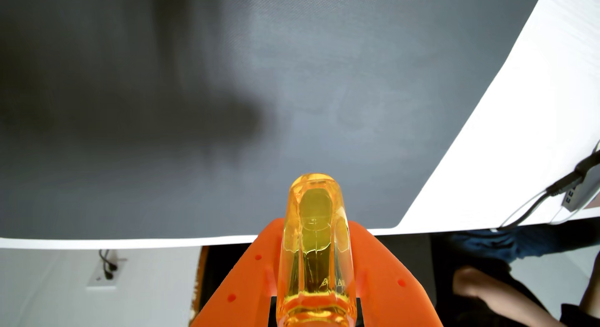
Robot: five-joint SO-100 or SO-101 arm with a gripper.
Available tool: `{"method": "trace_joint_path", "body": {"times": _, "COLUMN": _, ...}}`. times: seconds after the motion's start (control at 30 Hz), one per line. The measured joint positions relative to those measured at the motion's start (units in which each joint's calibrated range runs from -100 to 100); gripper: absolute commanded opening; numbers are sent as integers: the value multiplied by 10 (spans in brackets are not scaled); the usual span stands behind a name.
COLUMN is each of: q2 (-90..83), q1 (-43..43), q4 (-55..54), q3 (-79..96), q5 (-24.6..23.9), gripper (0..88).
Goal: Grab the eyedrops
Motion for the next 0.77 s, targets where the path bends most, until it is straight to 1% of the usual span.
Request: {"method": "trace_joint_path", "body": {"times": 0.77, "q2": -15, "q1": 0, "q4": -13, "q3": 8, "q5": -4, "gripper": 6}}
